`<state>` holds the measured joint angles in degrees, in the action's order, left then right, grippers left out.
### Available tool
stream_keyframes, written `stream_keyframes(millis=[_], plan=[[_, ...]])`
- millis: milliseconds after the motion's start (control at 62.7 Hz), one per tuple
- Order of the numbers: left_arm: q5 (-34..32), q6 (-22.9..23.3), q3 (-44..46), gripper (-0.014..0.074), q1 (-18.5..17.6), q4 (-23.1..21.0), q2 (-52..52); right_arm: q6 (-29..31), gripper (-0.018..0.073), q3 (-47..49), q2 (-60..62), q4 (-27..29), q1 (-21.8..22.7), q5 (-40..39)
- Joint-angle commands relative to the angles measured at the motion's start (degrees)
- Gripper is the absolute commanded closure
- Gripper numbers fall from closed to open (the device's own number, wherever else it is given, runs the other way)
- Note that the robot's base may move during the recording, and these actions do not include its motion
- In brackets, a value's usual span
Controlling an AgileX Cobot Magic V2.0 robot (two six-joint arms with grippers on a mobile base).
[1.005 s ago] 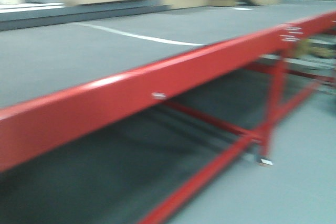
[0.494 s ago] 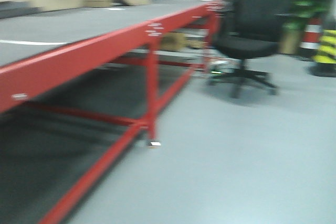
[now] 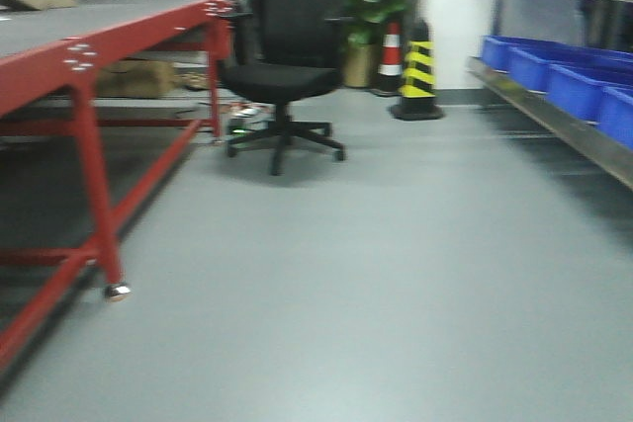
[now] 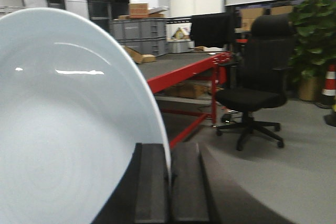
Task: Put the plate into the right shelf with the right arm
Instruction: 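Drive the base to the steel shelf rack holding the plate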
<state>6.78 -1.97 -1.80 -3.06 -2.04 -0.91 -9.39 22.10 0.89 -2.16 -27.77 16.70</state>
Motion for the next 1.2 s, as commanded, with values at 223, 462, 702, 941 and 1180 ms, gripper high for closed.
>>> stream_keyframes(millis=[223,462,702,941,1180], plan=[[-4.9,0.2,-0.6,0.0643,0.0,-0.4,-0.4,0.2,0.0495,1.7,0.4,0.1,0.3,-5.9],[-4.9,0.2,-0.6,0.0643,0.0,-0.4,-0.4,0.2,0.0495,1.7,0.4,0.1,0.3,-5.9],[-4.9,0.2,-0.6,0.0643,0.0,-0.4,-0.4,0.2,0.0495,1.7,0.4,0.1,0.3,-5.9],[-4.9,0.2,-0.6,0.0643,0.0,-0.4,-0.4,0.2,0.0495,1.7,0.4,0.1,0.3,-5.9],[-4.9,0.2,-0.6,0.0643,0.0,-0.4,-0.4,0.2,0.0495,1.7,0.4,0.1,0.3,-5.9]])
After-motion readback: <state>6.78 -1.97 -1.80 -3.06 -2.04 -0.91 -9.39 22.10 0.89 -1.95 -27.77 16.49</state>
